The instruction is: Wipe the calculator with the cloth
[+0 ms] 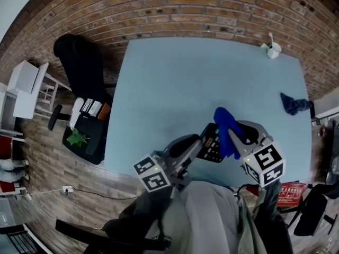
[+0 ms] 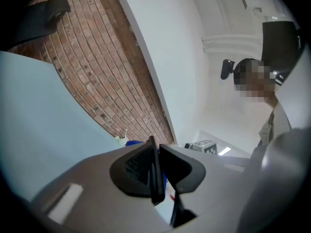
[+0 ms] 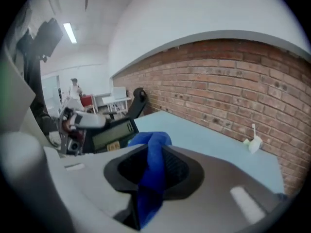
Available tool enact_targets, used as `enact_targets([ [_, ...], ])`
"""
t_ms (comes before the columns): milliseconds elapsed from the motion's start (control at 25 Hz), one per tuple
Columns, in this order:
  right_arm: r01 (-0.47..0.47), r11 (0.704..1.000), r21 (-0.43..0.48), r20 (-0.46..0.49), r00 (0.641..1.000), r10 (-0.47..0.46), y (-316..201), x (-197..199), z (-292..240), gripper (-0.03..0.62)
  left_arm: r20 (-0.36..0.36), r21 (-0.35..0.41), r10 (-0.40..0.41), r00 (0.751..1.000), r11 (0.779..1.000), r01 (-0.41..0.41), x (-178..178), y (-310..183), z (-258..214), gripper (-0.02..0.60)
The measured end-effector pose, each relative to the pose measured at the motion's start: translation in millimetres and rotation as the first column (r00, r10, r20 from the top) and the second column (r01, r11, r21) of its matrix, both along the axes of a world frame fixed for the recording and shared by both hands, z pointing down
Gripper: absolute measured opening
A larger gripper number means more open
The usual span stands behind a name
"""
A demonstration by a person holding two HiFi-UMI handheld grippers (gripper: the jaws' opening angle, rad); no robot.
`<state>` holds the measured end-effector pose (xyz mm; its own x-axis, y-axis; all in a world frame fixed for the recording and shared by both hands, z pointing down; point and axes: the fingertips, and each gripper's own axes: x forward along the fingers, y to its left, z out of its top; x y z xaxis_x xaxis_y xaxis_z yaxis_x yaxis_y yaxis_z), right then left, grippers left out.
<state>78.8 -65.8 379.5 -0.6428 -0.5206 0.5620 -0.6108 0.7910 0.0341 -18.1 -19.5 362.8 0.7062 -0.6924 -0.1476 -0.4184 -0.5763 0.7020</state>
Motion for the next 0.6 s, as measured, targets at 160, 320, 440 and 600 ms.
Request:
enact_targets([
  [160, 0.066, 0.994, 0.091, 0.035, 0.997, -0.069, 1, -33, -24, 0.084, -0.082, -0.051, -0.043, 0.996, 0.998, 0.039, -1, -6, 5, 0.044],
  [320, 0.012, 0.998, 0.066, -0.065, 0.998, -0.008, 0, -8, 7, 0.085, -0.124, -0.111, -0.127, 0.984, 0.987, 0.113, -23, -11, 12, 0.046],
  [440, -0.056, 0.994, 0.092, -0.129, 0.989, 0.068, 3, 18, 23, 0.084, -0.251, -0.173, -0.232, 0.940, 0.966, 0.192, -48, -18, 15, 0.046],
  [600, 0.021, 0.987, 0.157, -0.145, 0.989, 0.002, 38, -8, 9, 0.085, -0.412, -0.236, -0.327, 0.850, 0.940, 0.248, -62, -24, 13, 0.046],
])
